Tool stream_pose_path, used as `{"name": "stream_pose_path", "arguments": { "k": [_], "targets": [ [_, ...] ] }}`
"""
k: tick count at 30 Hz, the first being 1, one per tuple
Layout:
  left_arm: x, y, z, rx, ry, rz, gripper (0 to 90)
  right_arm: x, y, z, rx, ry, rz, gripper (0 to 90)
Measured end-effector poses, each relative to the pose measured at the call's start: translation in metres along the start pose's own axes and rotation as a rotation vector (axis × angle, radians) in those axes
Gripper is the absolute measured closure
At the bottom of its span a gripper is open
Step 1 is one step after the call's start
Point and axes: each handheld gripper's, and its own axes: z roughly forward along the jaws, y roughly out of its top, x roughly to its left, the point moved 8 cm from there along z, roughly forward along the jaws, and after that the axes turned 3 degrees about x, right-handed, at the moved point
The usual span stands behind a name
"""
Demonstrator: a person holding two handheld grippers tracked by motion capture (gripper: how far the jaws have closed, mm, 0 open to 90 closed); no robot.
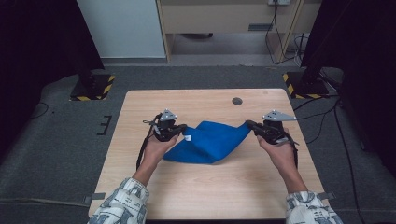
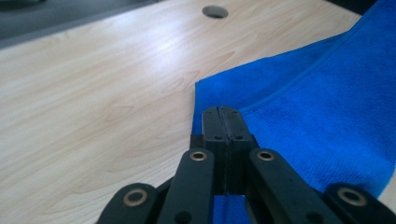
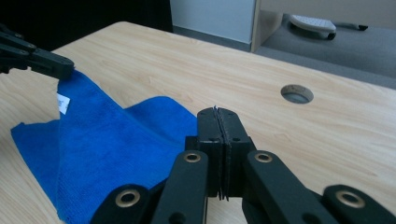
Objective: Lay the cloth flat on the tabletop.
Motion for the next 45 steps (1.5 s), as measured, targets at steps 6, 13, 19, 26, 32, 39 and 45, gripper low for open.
{"name": "stream_pose_path", "arguments": {
  "k": [6, 13, 19, 26, 32, 39, 45],
  "targets": [
    [-0.007, 0.012, -0.018, -0.033, -0.002, 0.021, 90.0, 0.004, 0.014, -0.009, -0.022, 0.0, -0.015, 89.4],
    [-0.01, 0.024, -0.033, -0.071, -0.001, 0.026, 90.0, 0.006, 0.028, -0.022, -0.041, -0.009, -0.026, 89.3],
    [-0.009, 0.031, -0.045, -0.101, -0.007, 0.025, 90.0, 0.006, 0.033, -0.03, -0.055, -0.011, -0.019, 89.4],
    [-0.008, 0.037, -0.053, -0.118, -0.003, 0.027, 90.0, 0.01, 0.043, -0.04, -0.072, -0.007, -0.034, 89.4],
    [-0.008, 0.037, -0.054, -0.122, -0.01, 0.025, 90.0, 0.012, 0.046, -0.037, -0.069, -0.005, -0.04, 89.4],
    [-0.008, 0.038, -0.058, -0.129, -0.011, 0.021, 90.0, 0.015, 0.048, -0.035, -0.067, -0.003, -0.042, 89.4],
    [-0.01, 0.044, -0.07, -0.145, -0.001, 0.025, 90.0, 0.019, 0.054, -0.043, -0.075, -0.002, -0.052, 89.4]
  ]
}}
